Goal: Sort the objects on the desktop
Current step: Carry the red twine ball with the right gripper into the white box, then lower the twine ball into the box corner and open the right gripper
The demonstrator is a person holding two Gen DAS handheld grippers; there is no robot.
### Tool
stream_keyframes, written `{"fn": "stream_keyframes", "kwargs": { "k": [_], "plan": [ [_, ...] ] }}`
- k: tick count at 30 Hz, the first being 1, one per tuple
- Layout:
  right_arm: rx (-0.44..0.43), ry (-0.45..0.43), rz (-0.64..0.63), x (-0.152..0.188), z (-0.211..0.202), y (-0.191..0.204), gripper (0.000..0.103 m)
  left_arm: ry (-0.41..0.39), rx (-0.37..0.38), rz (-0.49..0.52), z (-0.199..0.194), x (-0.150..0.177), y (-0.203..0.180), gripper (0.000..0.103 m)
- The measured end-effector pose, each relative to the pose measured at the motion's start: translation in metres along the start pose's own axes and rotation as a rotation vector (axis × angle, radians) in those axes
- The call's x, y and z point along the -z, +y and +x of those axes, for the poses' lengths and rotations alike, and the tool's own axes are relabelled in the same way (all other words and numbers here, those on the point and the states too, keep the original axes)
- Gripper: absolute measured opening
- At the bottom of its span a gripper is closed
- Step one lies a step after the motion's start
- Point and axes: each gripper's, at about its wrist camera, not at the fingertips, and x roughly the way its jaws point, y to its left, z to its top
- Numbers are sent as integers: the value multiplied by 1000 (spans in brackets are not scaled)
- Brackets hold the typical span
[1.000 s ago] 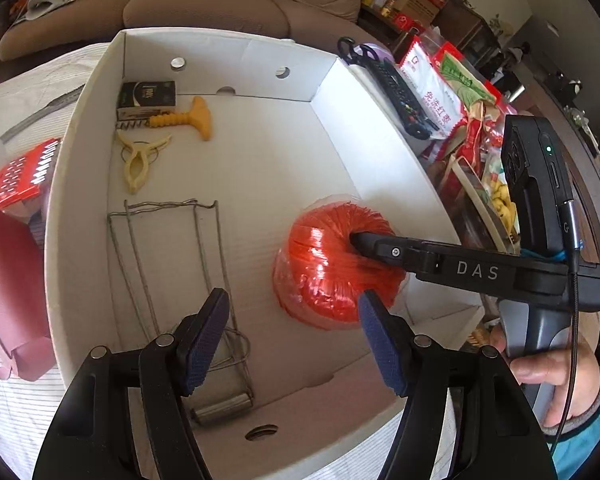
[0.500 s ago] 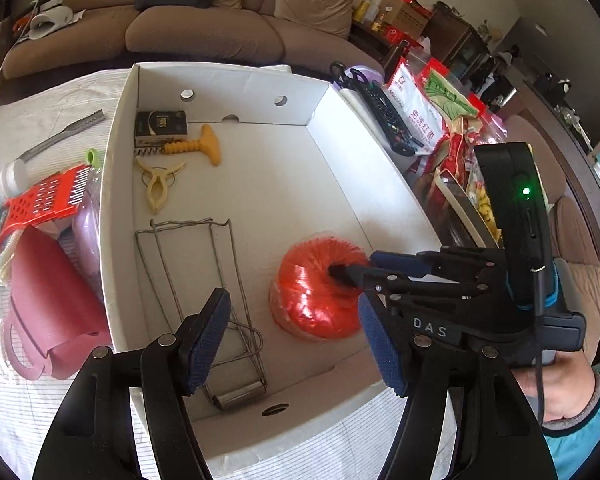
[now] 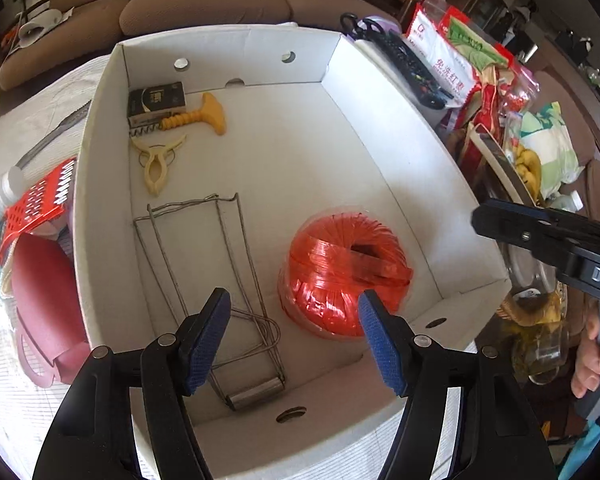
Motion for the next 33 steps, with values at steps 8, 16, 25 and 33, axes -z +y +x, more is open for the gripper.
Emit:
{"fn": "stream_keyframes", "kwargs": {
  "k": [8, 16, 25, 33],
  "plan": [
    [27, -27, -95, 6, -30, -9, 32, 43, 47, -45, 32, -17, -19, 69],
    [-3, -44, -77, 16, -40, -34, 32, 62, 131, 9, 46, -26, -92, 70],
    [15, -70, -34, 28, -60, -66, 38, 43, 91, 37, 33, -29, -113, 72],
    [-30, -34, -50, 25, -37, -47, 38, 10, 44, -53, 7, -10, -33, 72]
  ]
}}
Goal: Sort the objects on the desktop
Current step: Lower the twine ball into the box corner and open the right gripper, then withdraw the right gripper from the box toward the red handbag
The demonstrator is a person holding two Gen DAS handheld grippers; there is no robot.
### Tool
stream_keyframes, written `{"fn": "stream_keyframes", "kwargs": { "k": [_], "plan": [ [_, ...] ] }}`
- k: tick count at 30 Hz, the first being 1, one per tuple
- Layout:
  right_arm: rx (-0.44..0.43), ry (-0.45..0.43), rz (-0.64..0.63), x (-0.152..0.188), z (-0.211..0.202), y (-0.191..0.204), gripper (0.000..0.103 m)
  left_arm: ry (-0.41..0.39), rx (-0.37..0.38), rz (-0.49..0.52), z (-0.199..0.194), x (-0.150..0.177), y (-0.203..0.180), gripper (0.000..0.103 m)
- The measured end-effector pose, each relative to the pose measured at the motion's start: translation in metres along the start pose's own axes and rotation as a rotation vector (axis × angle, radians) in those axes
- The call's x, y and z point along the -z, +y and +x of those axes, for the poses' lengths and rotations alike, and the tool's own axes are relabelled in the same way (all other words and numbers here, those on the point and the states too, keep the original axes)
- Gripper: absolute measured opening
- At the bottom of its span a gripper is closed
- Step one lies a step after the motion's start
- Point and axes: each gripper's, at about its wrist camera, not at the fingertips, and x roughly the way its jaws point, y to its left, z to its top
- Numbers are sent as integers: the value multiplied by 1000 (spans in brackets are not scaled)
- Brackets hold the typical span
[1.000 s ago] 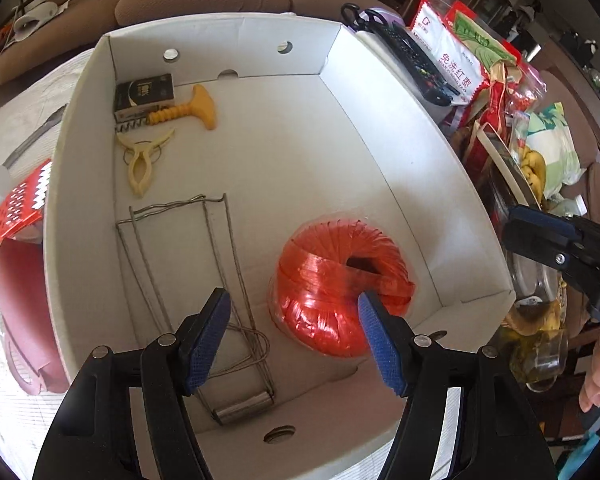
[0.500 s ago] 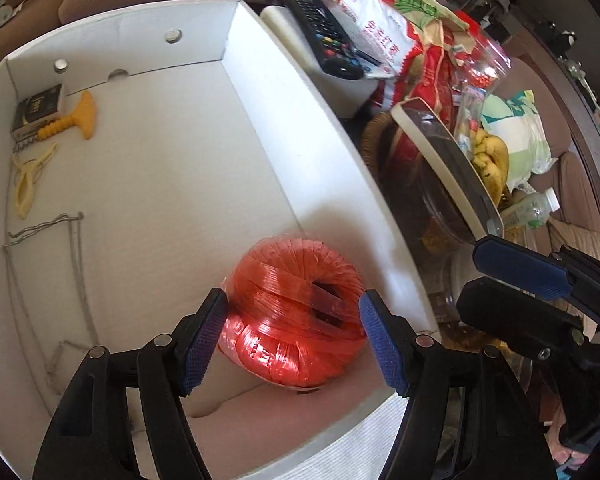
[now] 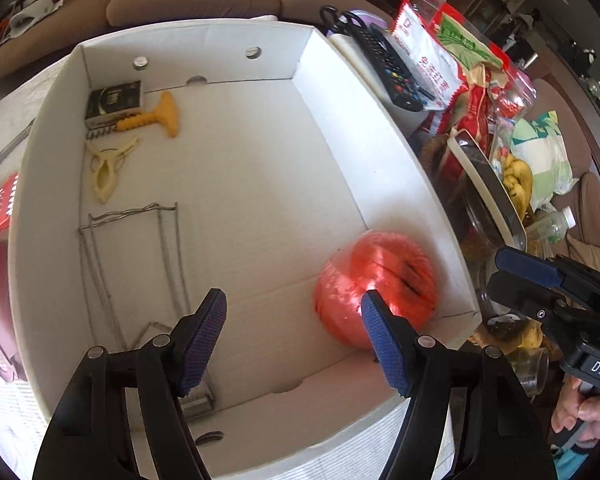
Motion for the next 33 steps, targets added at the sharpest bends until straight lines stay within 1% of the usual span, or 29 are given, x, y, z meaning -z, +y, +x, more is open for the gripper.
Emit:
{"fn": "stream_keyframes", "kwargs": {
  "k": [3, 5, 6, 7, 9, 11, 12, 13, 15, 16, 17, 18, 19, 20, 24, 28, 31, 33],
  "plan": [
    [9, 12, -14, -4, 12, 11, 38, -15, 18, -19, -13, 9, 18, 72],
    [4, 20, -10, -5, 17, 18, 38, -38, 8, -11, -26, 16, 27, 72],
    [4, 18, -12, -5, 18, 22, 38, -59, -7, 2, -34, 19, 30, 73],
    [2, 13, -17, -5, 18, 28, 38, -80, -24, 17, -42, 23, 33, 79],
    [2, 9, -30, -6, 20, 40, 38, -115, -71, 42, -58, 30, 39, 87],
    [26, 7, -45, -7, 22, 56, 40, -132, -105, 46, -69, 35, 47, 88],
    [55, 4, -57, -6, 24, 63, 45, -136, -116, 39, -74, 38, 51, 92],
    [72, 2, -63, -6, 26, 70, 48, -142, -122, 30, -78, 41, 54, 94],
    [58, 6, -48, -4, 31, 77, 57, -153, -130, 11, -86, 47, 61, 95],
    [53, 8, -37, -2, 33, 80, 61, -161, -143, 0, -90, 51, 64, 102],
    [54, 6, -29, 0, 34, 82, 71, -173, -155, -11, -94, 54, 66, 103],
    [56, 3, -24, 1, 35, 84, 78, -183, -162, -18, -99, 58, 68, 103],
    [61, -2, -20, 3, 35, 86, 94, -191, -172, -23, -104, 62, 71, 103],
    [68, -4, -18, 5, 36, 87, 103, -196, -188, -28, -107, 66, 72, 103],
    [94, -7, 4, 12, 35, 91, 103, -208, -226, -34, -119, 79, 75, 103],
    [87, -15, 2, 19, 28, 101, 103, -221, -231, -52, -132, 95, 82, 103],
    [82, -27, -19, 25, 20, 116, 103, -239, -229, -72, -143, 110, 94, 103],
    [57, -41, -32, 29, 15, 128, 103, -256, -234, -100, -152, 123, 110, 103]
  ]
}}
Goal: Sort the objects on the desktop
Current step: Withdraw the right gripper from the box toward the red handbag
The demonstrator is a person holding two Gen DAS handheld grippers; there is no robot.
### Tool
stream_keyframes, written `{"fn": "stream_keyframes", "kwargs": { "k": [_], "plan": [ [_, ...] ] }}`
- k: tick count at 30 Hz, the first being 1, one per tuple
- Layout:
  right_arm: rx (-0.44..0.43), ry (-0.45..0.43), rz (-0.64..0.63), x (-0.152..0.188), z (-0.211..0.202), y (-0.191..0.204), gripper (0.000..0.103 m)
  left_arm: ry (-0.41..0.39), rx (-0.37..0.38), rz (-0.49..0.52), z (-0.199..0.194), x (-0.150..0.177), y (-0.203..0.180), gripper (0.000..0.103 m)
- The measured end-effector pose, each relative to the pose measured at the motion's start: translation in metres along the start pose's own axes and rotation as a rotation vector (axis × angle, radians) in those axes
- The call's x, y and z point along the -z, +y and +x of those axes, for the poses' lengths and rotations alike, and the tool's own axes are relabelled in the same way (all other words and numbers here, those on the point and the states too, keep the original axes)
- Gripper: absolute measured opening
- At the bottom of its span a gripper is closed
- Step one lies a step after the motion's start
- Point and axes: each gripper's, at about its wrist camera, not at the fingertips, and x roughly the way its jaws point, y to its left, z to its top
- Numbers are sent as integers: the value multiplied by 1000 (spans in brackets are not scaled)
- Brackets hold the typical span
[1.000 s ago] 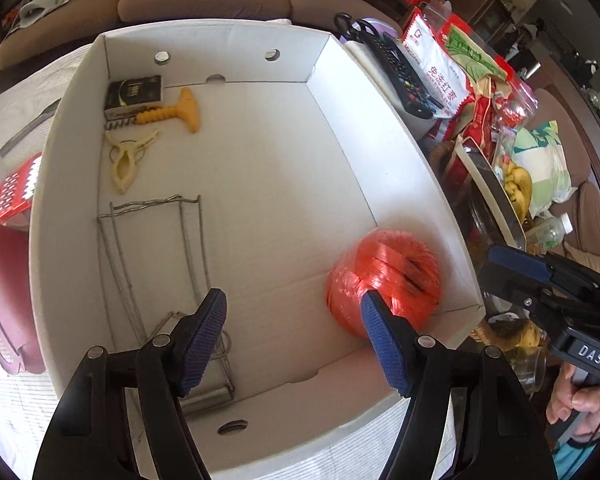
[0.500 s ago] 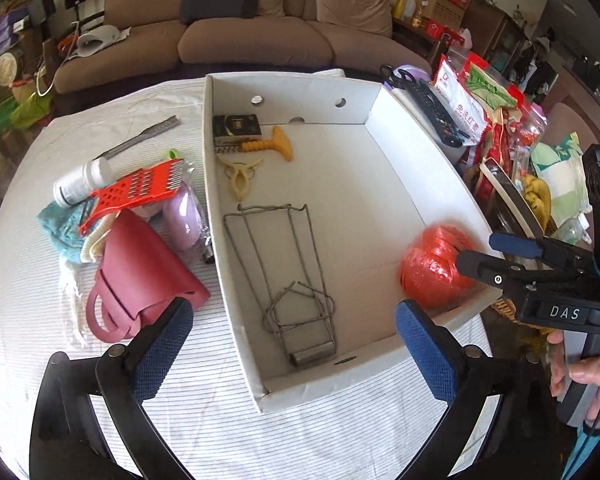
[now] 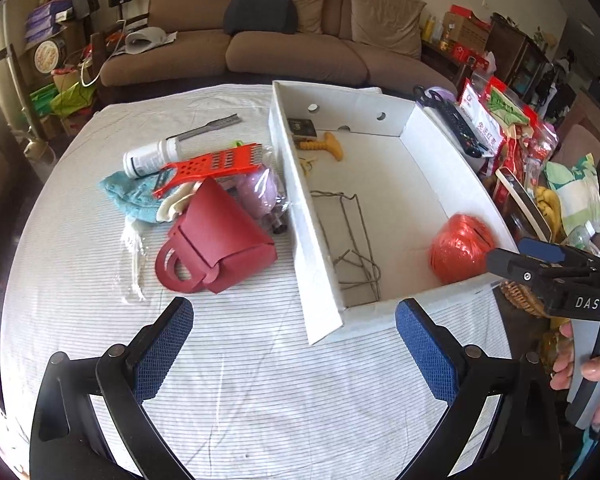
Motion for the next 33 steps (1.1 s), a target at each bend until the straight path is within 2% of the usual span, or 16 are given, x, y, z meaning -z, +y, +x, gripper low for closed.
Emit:
{"fn": "stream_keyframes", "kwargs": {
  "k": [9, 13, 19, 26, 33],
  "plan": [
    [-65, -27, -99, 8, -7, 79, 103, -18, -111, -131, -14, 35, 106, 103],
    [-96, -26, -134, 6, 4, 116, 103, -25, -102, -178, -12, 44, 138, 103],
    [-118, -19, -180, -4, 26, 165, 103, -22, -52, -201, 13, 54, 156, 103],
    [-52, 11, -295, -29, 66, 225, 103, -29, -3, -222, 42, 56, 168, 103],
    [16, 85, -356, -48, 122, 254, 103, -35, 45, -229, 70, 44, 177, 103]
  ]
}}
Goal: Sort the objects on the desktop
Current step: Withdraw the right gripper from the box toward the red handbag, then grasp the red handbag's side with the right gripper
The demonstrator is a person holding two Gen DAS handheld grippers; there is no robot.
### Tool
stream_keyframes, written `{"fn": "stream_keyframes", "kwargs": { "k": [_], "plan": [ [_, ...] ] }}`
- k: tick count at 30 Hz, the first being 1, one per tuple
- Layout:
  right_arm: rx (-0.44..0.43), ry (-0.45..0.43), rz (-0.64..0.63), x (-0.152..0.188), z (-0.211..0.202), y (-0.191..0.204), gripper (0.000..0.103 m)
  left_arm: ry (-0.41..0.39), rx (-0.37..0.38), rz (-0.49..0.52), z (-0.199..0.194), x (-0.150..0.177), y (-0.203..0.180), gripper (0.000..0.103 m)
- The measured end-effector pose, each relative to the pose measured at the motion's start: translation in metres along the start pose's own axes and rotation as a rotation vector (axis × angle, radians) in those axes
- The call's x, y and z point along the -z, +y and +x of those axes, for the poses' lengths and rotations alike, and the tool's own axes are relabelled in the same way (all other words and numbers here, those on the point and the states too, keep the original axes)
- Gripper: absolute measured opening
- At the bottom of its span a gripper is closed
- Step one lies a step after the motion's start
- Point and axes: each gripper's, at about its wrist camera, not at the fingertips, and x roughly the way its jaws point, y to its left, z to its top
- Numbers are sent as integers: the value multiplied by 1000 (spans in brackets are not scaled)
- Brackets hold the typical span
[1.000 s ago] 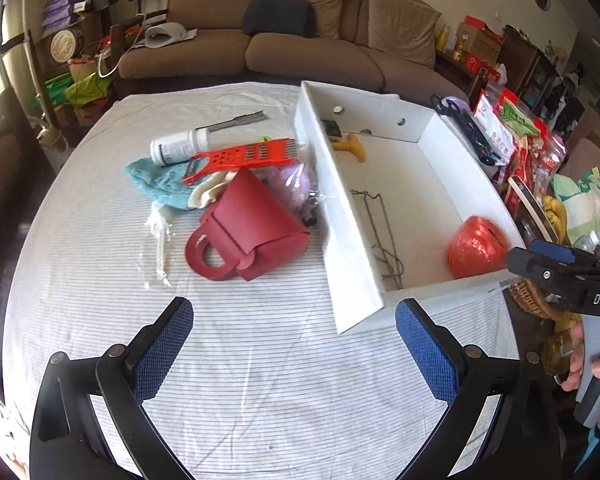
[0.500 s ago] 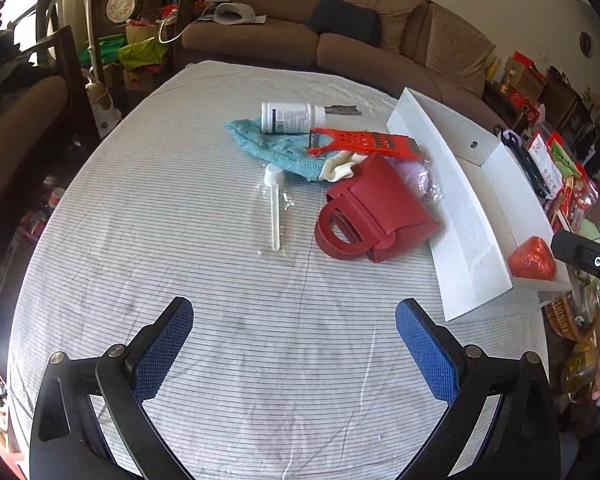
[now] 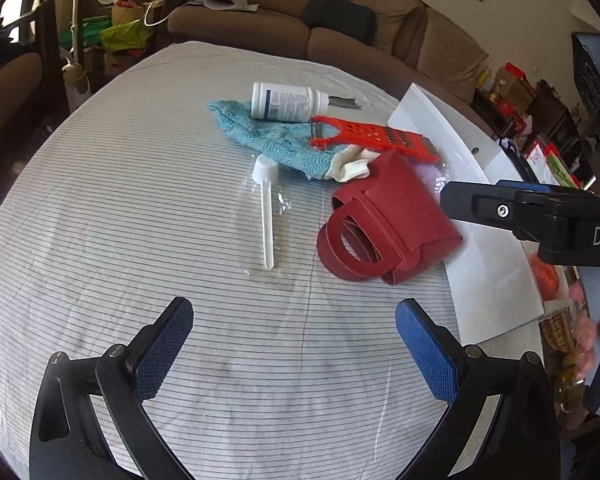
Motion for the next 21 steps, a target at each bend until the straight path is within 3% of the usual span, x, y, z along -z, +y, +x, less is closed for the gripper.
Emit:
{"fn": "stream_keyframes", "kwargs": {
  "k": [7, 14, 17, 19, 21],
  "plan": [
    [38, 58, -64, -22, 29, 7, 103, 26, 55, 28, 28, -7, -11, 102],
    [-68, 12, 47, -23, 18, -12, 103, 47, 142, -51, 48, -19, -18, 90],
    [-96, -12, 63, -20, 6, -15, 100, 61, 159, -86, 55, -22, -18, 59],
    [-100, -20, 61, -20, 1, -15, 98, 79, 169, -123, 63, -21, -13, 22],
    [-113, -24, 63, -17, -4, -17, 94, 96, 177, -153, 70, -20, -8, 19]
  ]
}}
